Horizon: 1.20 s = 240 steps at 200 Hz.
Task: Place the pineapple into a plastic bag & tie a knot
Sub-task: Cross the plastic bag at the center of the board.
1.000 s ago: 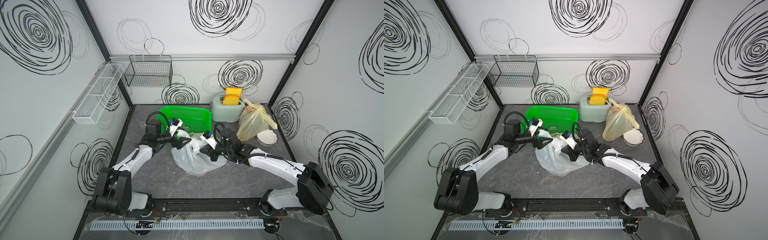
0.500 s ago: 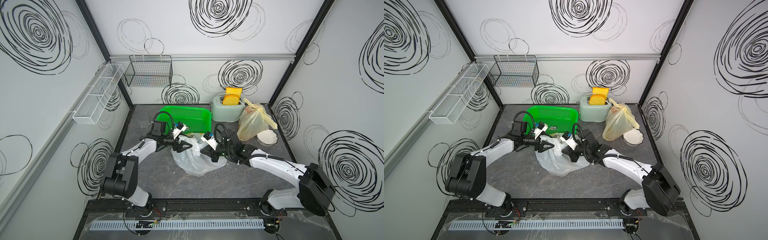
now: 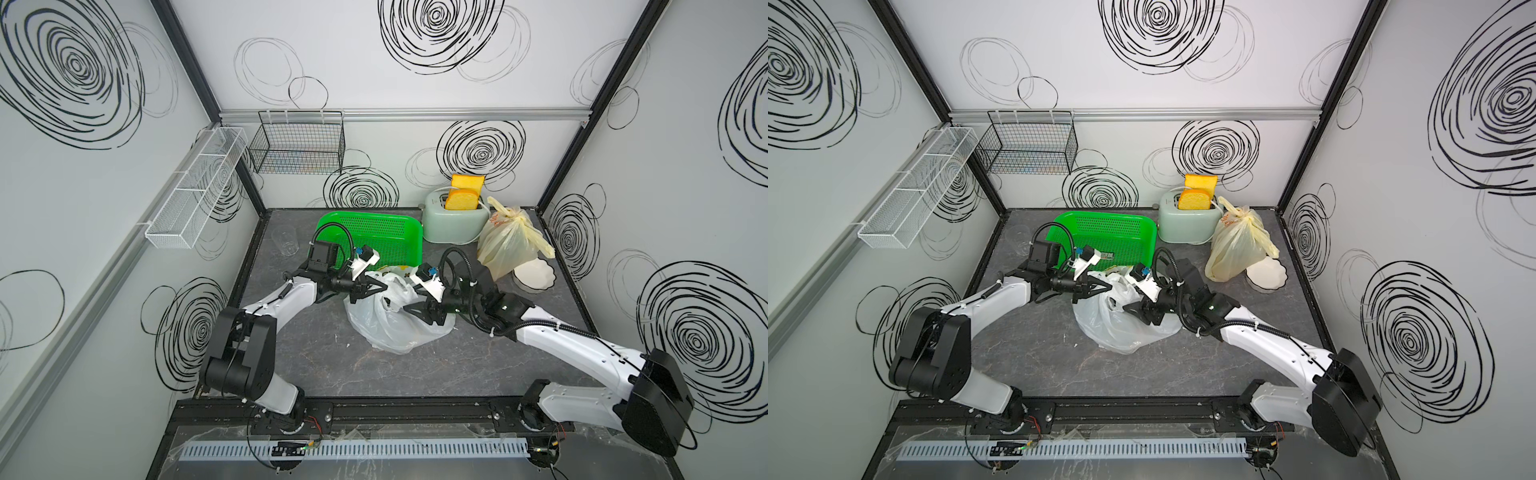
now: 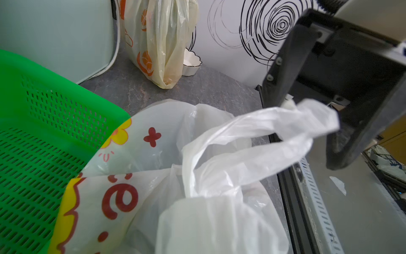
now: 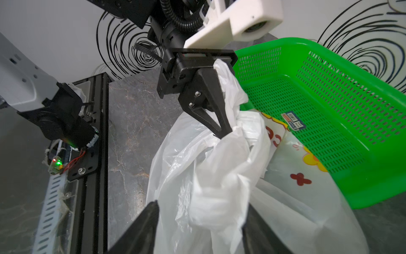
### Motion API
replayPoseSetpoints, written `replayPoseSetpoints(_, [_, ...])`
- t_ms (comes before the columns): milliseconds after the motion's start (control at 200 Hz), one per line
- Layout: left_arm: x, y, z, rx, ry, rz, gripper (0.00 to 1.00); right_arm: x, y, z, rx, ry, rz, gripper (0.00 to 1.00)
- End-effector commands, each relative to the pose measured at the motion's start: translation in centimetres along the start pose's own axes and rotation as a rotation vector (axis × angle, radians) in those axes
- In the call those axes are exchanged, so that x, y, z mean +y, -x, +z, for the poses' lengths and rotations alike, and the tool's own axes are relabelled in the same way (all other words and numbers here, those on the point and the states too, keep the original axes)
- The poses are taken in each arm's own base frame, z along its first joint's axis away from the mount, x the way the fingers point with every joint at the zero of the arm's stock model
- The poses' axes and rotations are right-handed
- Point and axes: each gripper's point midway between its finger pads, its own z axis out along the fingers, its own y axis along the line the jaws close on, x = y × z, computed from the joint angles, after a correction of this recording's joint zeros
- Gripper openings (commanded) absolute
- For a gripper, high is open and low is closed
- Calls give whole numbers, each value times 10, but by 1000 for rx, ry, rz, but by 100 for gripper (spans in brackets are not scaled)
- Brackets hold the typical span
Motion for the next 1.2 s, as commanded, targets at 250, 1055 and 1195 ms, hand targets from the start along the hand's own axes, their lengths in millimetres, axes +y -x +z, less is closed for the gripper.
replayPoseSetpoints(250, [-7,22,-1,-33,-15,80,6,-33,25,-11,-17,-271,-285,99])
replayPoseSetpoints(1055, [6,35,-8,-54,78,84,6,-26,44,-6,-54,-81,-117,0])
replayPoseSetpoints(1195, [0,55,-12,-97,99,110,5,11,58,-16,-73,34,-150,0])
